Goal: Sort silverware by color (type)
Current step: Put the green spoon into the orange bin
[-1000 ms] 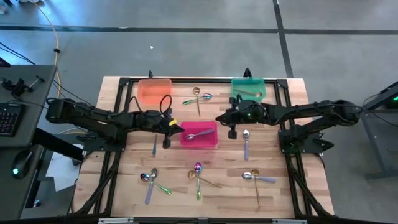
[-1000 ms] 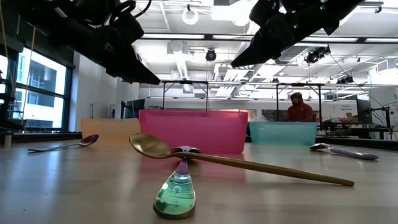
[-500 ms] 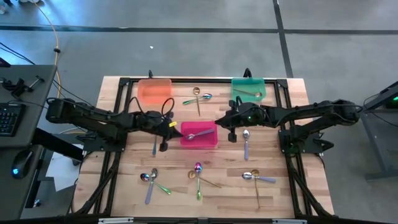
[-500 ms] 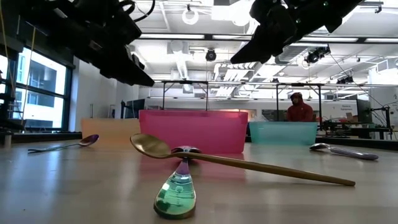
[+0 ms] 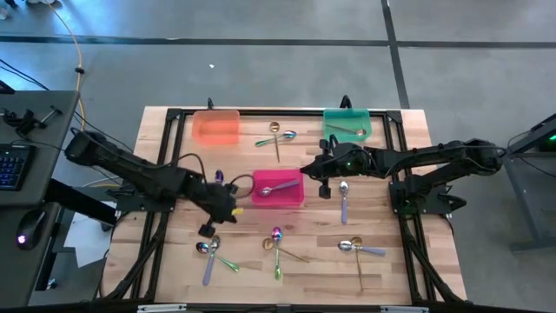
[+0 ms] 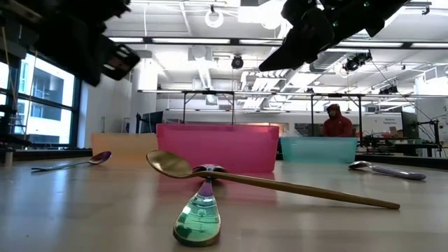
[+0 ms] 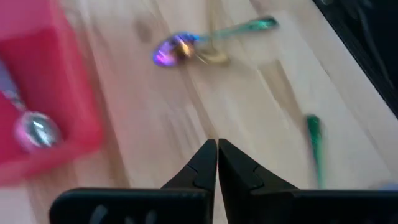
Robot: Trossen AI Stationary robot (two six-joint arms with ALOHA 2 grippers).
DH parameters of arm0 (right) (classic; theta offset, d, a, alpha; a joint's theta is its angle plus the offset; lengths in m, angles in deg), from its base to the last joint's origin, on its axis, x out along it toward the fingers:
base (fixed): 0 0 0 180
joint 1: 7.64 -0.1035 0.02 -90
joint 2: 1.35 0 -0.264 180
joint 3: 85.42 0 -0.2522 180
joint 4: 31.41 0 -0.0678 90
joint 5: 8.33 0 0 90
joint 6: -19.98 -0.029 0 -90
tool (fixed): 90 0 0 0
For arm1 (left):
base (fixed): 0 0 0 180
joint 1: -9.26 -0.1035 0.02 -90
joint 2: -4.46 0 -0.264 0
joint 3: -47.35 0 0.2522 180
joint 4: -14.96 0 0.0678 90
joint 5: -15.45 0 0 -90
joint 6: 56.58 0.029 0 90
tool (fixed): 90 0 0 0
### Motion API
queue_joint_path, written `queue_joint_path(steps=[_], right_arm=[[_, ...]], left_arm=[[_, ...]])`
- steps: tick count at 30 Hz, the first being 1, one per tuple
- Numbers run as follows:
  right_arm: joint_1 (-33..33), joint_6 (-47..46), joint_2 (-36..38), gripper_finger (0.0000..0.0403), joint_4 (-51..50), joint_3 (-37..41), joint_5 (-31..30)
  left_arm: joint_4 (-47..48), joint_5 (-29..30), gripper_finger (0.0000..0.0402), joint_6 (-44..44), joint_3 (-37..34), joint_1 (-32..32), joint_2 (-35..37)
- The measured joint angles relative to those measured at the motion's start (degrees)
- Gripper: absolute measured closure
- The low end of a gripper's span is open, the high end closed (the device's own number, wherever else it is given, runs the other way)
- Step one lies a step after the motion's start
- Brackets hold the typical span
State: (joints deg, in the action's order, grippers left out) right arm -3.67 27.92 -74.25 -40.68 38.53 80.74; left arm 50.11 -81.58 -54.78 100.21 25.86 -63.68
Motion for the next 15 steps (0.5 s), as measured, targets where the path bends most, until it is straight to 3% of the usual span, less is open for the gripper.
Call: queue_joint_path(steps=[9, 15], right_arm=[[0.2, 0.6, 0.0, 0.0396, 0.0, 0.0, -1.7], [0.2, 3.1, 0.0, 0.0396, 0.1, 0.0, -2.1]], left_arm=[[7.5, 3.1, 0.0353, -7.2, 0.7, 7.7, 0.0], [7.5, 4.3, 0.0314, -10.5, 0.7, 12.6, -0.2]])
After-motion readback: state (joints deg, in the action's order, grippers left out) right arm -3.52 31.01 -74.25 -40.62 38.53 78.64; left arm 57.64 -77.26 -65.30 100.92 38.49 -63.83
